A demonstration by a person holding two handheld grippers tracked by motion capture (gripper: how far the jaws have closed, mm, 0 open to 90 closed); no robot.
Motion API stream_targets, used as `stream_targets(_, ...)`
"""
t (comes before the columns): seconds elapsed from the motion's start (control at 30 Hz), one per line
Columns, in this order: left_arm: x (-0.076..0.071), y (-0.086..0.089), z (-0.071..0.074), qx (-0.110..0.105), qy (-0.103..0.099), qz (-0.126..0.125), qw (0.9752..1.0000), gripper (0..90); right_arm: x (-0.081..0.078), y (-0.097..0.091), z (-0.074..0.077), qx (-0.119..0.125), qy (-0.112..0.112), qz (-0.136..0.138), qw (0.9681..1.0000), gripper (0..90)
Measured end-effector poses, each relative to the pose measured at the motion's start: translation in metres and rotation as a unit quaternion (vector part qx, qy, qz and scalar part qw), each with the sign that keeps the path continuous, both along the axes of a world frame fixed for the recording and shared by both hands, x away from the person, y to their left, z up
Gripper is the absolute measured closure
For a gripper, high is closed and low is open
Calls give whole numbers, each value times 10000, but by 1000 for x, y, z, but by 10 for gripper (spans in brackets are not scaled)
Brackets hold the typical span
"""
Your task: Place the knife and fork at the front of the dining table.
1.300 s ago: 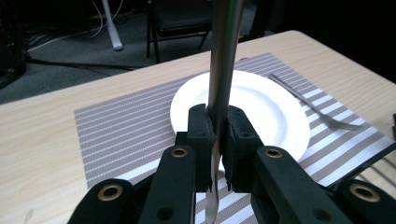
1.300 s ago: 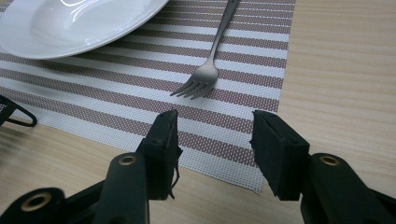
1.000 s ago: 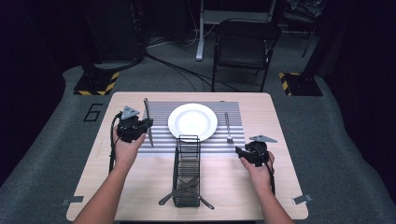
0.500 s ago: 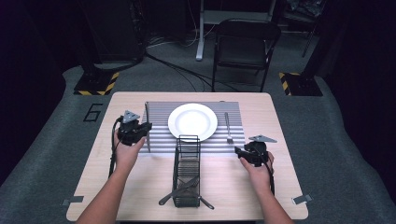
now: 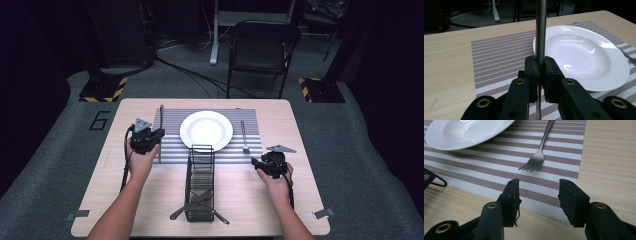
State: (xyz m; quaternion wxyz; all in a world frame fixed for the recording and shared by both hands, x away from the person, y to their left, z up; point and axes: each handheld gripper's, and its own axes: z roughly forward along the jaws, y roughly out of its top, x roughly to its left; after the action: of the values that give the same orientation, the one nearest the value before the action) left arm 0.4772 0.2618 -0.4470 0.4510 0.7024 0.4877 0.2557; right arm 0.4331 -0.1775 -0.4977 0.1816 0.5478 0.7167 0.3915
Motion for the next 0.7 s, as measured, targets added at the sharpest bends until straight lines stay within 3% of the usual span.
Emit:
stream_targets(0.2, 5, -4, -4, 102, -15, -4, 9999, 825, 0, 1, 0, 10, 10, -9, 10000, 509)
stream_targets(0.57, 25, -6, -13, -186, 74, 335, 9992, 826, 0, 0, 0, 9, 16, -8, 10000, 510)
stream_targets(0.7, 32, -10, -14, -133, 211, 433, 9987, 825, 1, -1, -1, 34, 33, -28, 10000, 509)
